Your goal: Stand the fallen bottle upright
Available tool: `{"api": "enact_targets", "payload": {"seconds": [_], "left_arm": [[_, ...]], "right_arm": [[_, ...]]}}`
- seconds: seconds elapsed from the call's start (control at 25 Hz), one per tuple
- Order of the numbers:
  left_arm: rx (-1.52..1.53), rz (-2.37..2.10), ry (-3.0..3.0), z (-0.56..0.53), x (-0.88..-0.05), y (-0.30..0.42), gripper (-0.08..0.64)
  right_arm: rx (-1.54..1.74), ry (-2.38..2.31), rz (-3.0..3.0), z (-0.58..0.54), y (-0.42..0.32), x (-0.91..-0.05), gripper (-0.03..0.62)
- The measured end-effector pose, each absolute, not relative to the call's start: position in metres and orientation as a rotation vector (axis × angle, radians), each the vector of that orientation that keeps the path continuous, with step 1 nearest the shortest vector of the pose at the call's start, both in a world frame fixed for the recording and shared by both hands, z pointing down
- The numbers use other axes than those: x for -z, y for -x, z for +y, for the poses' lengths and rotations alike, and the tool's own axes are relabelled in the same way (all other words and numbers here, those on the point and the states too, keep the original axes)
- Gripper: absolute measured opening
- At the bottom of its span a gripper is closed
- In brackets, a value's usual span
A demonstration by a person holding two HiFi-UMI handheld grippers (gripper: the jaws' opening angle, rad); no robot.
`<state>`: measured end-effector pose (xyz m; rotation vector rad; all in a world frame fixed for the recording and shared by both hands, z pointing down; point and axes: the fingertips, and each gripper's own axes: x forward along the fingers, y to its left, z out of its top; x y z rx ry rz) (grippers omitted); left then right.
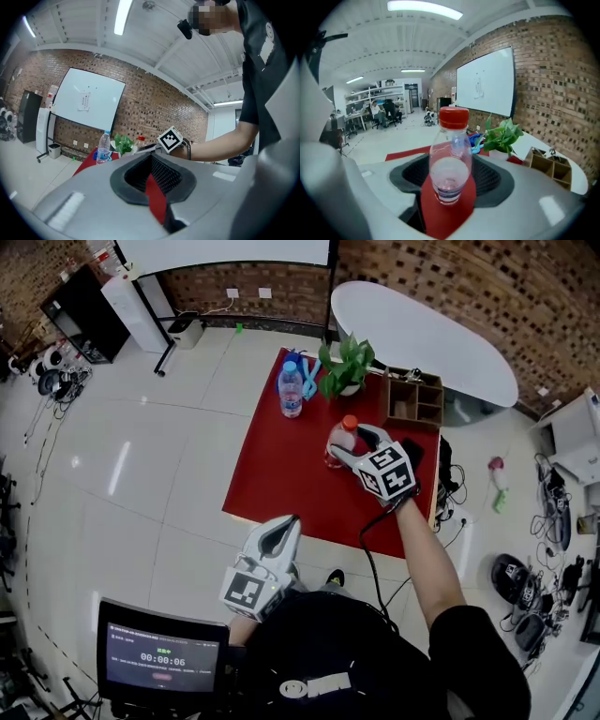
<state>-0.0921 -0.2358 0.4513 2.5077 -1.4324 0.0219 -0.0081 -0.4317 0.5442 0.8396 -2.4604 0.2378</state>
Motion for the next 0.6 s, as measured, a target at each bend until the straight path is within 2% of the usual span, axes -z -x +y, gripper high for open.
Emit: {"api": "enact_targets", "payload": {"seconds": [0.6], "left_arm": [[-0.044, -1.399, -2.545, -0.239, -0.44, 0.081, 0.006]], "right_arm": [[-0.202, -0.877, -2.446, -0.428, 0.003, -0.572, 0.287]]}}
